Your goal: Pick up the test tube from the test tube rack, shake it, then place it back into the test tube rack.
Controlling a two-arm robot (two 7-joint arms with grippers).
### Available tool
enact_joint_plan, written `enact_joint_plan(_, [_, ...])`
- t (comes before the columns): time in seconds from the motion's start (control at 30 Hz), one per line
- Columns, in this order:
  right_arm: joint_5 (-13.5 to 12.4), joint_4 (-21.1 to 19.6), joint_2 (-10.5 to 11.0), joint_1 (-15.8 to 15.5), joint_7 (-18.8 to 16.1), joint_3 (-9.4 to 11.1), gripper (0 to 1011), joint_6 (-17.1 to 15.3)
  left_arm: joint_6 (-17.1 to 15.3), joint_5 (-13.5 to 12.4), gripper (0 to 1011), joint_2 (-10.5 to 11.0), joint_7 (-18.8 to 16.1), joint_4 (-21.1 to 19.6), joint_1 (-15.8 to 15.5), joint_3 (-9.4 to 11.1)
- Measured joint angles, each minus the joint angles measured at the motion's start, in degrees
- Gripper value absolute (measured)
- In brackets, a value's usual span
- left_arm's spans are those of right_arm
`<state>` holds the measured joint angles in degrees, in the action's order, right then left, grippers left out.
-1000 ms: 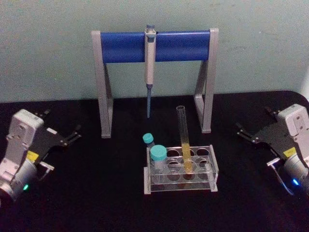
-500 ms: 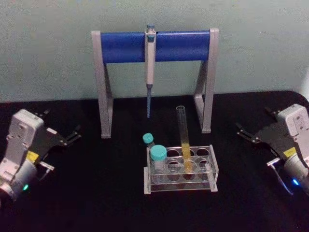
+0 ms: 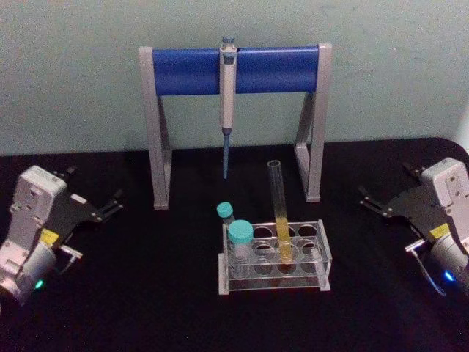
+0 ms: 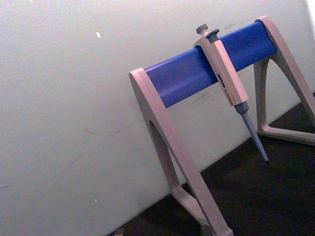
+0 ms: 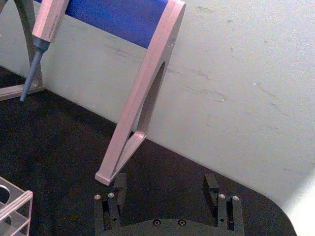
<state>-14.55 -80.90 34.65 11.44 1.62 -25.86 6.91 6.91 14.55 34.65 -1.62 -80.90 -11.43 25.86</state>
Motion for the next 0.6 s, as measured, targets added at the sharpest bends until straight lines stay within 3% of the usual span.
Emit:
enact_joint_plan(0.4, [0.82,-1.22,-0.25,-0.62,-1.54,1.14,1000,1.41,0.00,0.00,1001,0.00,0.00,0.00,0.00,0.00])
enact_joint_plan(0.6, [-0.07,-2.81,-0.40,-1.38,-4.15,2.33,1000,3.33,0.00,0.00,1001,0.00,0.00,0.00,0.00,0.00])
